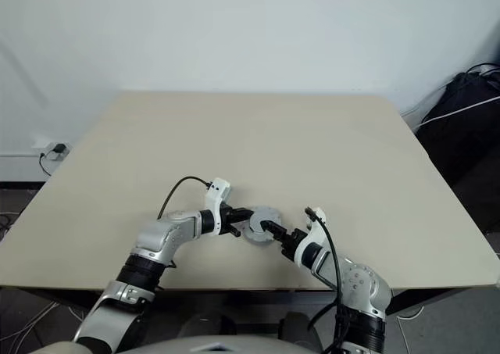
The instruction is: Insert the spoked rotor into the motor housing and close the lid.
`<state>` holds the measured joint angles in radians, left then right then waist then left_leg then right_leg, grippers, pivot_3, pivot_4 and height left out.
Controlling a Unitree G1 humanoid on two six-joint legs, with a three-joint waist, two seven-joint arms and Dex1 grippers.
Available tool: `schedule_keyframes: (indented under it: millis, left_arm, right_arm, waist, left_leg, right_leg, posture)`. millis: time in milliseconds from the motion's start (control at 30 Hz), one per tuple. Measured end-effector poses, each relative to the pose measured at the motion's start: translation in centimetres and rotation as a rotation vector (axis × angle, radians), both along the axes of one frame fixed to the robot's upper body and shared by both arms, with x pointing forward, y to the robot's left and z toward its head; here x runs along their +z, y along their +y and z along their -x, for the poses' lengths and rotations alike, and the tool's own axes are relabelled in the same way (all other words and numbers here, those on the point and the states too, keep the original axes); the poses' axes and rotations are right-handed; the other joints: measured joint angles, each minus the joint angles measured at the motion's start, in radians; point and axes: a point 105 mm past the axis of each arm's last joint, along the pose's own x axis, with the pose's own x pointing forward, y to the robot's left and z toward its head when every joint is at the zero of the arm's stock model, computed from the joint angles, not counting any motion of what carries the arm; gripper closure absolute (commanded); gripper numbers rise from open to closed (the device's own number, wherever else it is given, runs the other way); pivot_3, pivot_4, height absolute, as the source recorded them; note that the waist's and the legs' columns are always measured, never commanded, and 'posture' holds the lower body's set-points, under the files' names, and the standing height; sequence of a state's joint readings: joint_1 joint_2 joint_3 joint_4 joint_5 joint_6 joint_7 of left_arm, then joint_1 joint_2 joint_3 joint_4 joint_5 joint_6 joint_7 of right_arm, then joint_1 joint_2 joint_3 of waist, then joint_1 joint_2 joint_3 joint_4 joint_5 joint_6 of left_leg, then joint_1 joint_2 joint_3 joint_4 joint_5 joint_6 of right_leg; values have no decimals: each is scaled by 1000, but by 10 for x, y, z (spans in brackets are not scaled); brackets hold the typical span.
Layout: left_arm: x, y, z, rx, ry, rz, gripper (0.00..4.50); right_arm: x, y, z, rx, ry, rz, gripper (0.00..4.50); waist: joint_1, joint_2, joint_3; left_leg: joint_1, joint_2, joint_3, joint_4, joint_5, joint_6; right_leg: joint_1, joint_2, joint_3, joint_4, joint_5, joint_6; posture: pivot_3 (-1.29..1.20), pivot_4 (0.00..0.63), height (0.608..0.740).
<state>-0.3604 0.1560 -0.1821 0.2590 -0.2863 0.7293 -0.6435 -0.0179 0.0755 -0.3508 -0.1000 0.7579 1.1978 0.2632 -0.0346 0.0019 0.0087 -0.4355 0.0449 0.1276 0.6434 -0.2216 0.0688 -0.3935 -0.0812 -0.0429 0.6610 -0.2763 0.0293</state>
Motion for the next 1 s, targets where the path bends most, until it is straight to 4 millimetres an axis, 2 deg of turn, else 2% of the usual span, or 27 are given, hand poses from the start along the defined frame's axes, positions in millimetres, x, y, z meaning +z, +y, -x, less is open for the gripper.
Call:
schedule_keyframes:
  millis: [200,467,633,833,1000]
  left_arm:
    - [0,3,-1,10,-2,-4,4500]
    - [-3,8,-1,27,3,-23,4500]
    - [-4,10,-1,30,2,-25,4500]
    - [-2,10,-2,32,-5,-21,4500]
    - [-1,9,-1,30,-6,-18,4500]
  right_arm:
    - [-3,2,-1,-15,26,-70,11]
    - [-10,5,-11,-36,66,-69,11]
    - [-6,8,-10,-21,55,-93,11]
    - [-4,15,-6,25,60,-123,11]
    - [-4,12,-7,1,69,-150,11]
  waist:
    - [-6,0,0]
    - [-14,-4,-3]
    - [-10,-3,-3]
    - [-7,-1,-4]
    - [-5,-2,-3]
  left_leg:
    - [1,0,0,0,0,0]
    - [5,0,0,-5,0,0]
    - [5,0,0,-9,0,0]
    - [5,1,-1,-12,3,-4]
    - [5,1,0,-12,3,-4]
  right_leg:
    - [0,0,1,0,0,0]
    - [1,-2,-2,-3,11,-4]
    - [-1,-6,-10,-4,13,-4]
    - [-3,-2,-9,-4,8,-7]
    - [-3,-1,-7,-5,7,-6]
  posture:
    - [0,0,740]
    - [0,0,740]
    - [0,0,740]
    - [0,0,740]
    - [0,0,740]
